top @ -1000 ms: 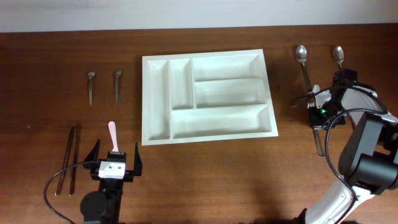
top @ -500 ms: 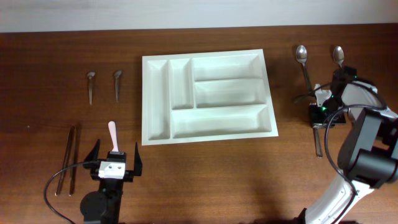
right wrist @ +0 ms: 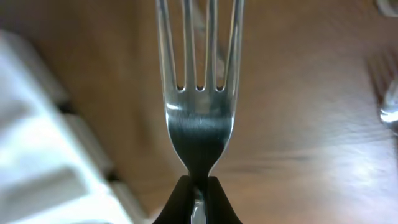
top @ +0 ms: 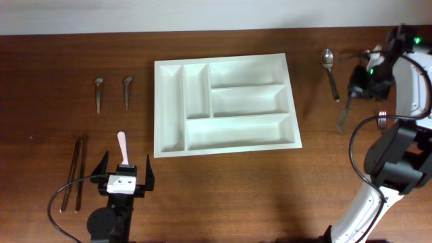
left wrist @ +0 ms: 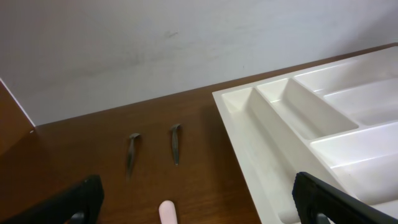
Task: Pack container
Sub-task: 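Lift the fork and carry it over the tray's top compartment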
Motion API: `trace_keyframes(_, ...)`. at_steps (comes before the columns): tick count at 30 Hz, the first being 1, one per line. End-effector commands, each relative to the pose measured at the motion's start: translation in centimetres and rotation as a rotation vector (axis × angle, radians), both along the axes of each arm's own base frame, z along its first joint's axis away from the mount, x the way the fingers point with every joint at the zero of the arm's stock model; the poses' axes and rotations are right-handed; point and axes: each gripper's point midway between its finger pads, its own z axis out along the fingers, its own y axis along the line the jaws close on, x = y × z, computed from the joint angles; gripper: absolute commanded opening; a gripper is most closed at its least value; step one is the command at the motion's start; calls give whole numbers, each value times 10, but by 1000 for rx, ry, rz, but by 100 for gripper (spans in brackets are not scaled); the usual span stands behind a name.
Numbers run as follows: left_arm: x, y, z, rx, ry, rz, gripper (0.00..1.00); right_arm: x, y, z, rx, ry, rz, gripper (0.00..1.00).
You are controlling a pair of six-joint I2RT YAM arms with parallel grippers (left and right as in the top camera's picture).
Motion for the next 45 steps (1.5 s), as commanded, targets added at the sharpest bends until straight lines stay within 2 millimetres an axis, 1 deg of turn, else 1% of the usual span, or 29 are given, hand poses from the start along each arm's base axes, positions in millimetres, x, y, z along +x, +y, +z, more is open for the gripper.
trace_keyframes(1,0,2,-2,-2,1,10,99,26,46,36,125,-90,-76,4)
trace_keyframes(5,0,2,-2,-2,1,10,99,43,82,41,160,-115,-132,4)
trace_keyframes(6,0,2,-2,-2,1,10,99,51,98,44,178,-128,-157,4)
trace_keyframes(9,0,2,-2,-2,1,10,99,67,131,50,222,-162,-209,4)
trace_keyframes(12,0,2,-2,-2,1,10,99,79,161,57,295,-170,-326,4)
trace_keyframes(15,0,2,-2,-2,1,11,99,84,181,60,349,-155,-441,4)
trace_keyframes(18,0,2,-2,-2,1,11,99,83,192,57,330,-140,-563,4)
trace_keyframes(24,0,2,-2,-2,0,10,99,81,205,53,278,-146,-713,4)
trace_keyframes(28,0,2,-2,-2,1,10,99,80,217,49,280,-146,-884,4)
trace_keyframes(30,0,2,-2,-2,1,10,99,82,222,45,273,-157,-911,4)
trace_keyframes(32,0,2,-2,-2,1,10,99,85,232,35,269,-152,-895,4)
trace_keyframes(35,0,2,-2,-2,0,10,99,84,245,17,252,-119,-880,4)
trace_keyframes(38,0,2,-2,-2,1,10,99,84,253,-2,251,-83,-922,4)
trace_keyframes(40,0,2,-2,-2,0,10,99,85,254,-12,253,-68,-955,4)
trace_keyframes(41,0,2,-2,-2,0,10,99,87,254,-20,254,-55,-983,4)
trace_keyframes(45,0,2,-2,-2,0,10,99,95,256,-28,266,-67,-987,4)
